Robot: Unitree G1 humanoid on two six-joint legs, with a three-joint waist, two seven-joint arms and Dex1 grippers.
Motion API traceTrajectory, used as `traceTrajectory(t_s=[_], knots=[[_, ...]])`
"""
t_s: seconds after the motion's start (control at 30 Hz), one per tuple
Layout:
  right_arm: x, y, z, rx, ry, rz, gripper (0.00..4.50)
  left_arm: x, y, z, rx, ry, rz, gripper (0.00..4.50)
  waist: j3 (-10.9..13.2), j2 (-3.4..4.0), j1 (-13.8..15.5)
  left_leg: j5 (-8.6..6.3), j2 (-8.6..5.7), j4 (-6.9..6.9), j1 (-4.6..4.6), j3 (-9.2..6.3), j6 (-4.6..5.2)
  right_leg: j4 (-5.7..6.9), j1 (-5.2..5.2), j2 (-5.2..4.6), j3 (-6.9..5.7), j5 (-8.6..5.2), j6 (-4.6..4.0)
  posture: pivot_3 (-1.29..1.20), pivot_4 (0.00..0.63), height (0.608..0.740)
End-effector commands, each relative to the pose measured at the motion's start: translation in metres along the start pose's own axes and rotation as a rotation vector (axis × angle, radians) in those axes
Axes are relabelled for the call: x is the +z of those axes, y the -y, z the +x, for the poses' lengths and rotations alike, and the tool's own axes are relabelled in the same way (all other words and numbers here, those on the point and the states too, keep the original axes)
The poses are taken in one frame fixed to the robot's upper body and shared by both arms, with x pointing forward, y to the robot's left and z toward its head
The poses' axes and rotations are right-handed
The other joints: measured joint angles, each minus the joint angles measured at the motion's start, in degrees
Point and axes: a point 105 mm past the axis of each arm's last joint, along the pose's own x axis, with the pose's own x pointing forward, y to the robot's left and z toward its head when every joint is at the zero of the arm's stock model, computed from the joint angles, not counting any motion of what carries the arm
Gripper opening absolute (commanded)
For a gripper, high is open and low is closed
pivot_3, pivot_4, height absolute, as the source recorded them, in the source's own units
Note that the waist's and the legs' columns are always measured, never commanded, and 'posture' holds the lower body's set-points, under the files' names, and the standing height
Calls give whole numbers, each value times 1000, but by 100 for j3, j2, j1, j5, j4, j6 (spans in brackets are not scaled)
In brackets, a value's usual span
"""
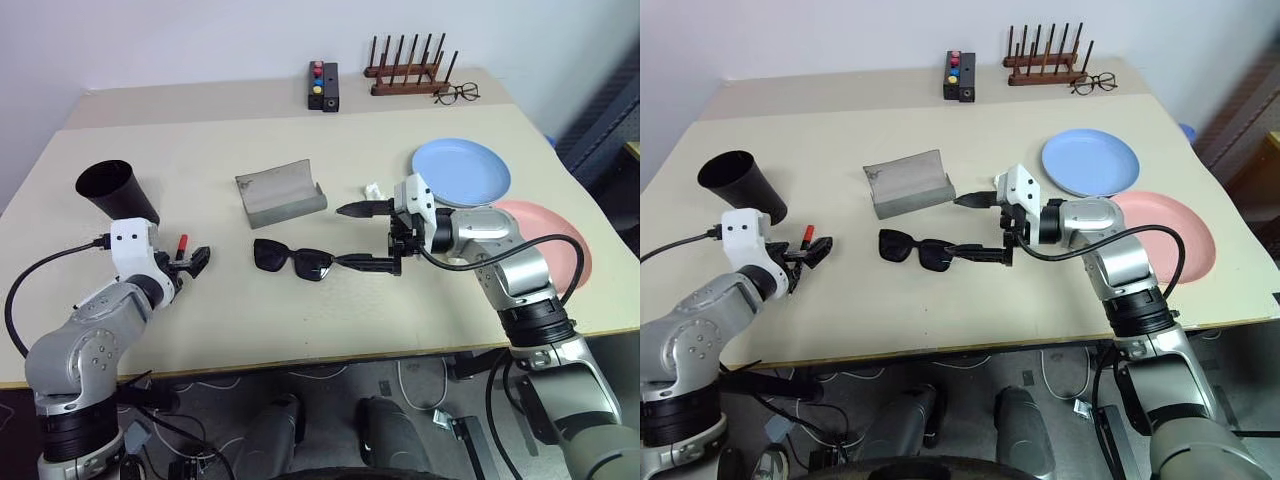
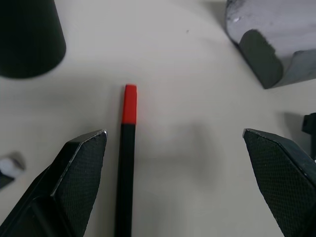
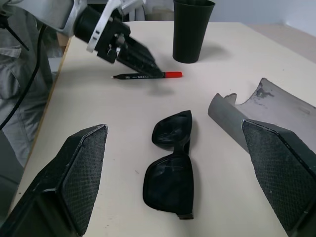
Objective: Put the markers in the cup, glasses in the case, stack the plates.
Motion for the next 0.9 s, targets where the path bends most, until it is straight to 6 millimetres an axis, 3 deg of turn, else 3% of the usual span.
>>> traceTrajectory(t_s=[0.03, 0.5, 0.67, 0.8, 0.9], knots=[[13, 1, 3, 4, 35, -52, 4431, 7, -5, -1, 55, 30, -30, 4500, 0, 0, 7, 0, 0, 0, 0, 0, -1, 0, 0, 0, 0, 0, 0, 0, 150, 740], [19, -2, 4, -3, 39, -37, 4431, -8, -29, 0, 280, -75, -68, 4500, -1, -1, 4, 2, -1, 1, 1, 0, -4, 4, 0, 0, 0, 1, 1, 0, 150, 740], [17, -4, 2, -10, 35, -29, 4500, -6, -36, -3, 346, -112, -23, 2284, -1, -1, -12, 3, -1, 0, 2, 0, -6, 5, -1, 1, 0, 1, 1, 0, 150, 740], [15, -6, 2, -13, 34, -23, 4500, -7, -39, -5, 355, -128, -22, 176, -1, -1, -6, 3, -2, 0, 2, 0, -6, 5, -1, 1, 0, 1, 2, 0, 150, 740], [13, -6, 1, -15, 33, -20, 4500, -8, -41, -7, 360, -130, -28, 53, -1, -1, -9, 4, -2, 0, 2, 0, -7, 6, -1, 1, 0, 1, 2, 0, 150, 740]])
